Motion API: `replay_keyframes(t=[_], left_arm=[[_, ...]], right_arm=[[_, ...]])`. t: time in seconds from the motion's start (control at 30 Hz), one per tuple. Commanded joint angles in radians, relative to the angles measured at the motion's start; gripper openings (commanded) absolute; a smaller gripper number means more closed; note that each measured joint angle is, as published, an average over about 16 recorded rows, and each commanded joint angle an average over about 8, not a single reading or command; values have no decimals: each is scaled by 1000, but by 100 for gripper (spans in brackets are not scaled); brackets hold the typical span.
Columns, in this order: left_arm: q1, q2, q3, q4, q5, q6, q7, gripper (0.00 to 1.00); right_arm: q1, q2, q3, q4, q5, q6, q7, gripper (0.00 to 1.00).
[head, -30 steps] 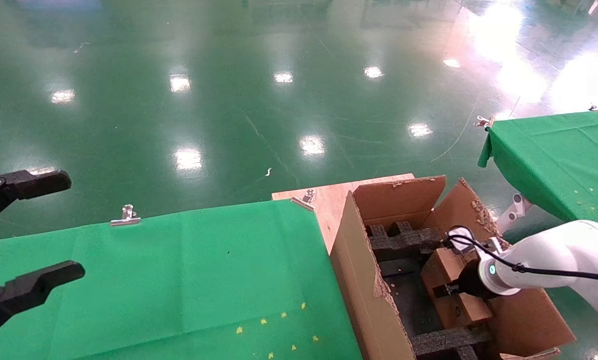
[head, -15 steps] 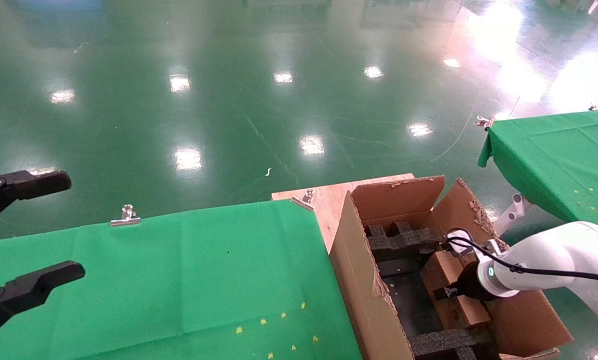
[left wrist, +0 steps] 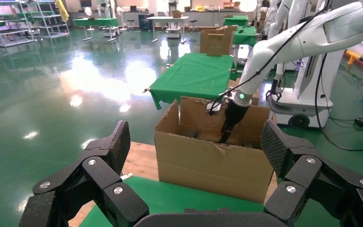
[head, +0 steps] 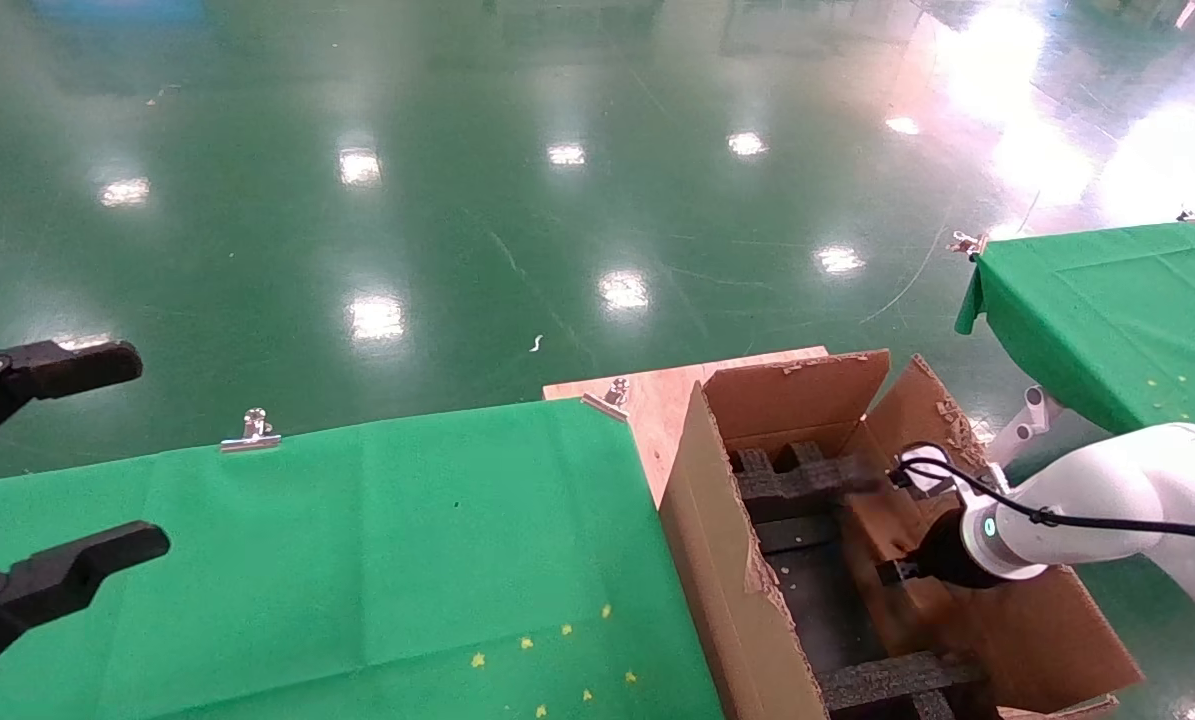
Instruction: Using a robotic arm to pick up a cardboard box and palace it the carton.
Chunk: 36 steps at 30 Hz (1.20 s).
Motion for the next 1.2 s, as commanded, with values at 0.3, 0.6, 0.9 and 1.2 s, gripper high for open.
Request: replay_keyframes(t=[0.3, 0.6, 0.9, 1.2], left_arm=[[0, 0, 0, 0, 0, 0, 0, 100], [0, 0, 0, 0, 0, 0, 0, 100], [0, 0, 0, 0, 0, 0, 0, 100], [0, 0, 0, 0, 0, 0, 0, 100]], right_arm=[[68, 37, 22, 65, 5, -19, -10, 100], [217, 113, 87, 254, 49, -75, -20, 100], [336, 205, 157, 497, 141, -141, -28, 100], [350, 224, 169, 541, 167, -151, -36, 100]])
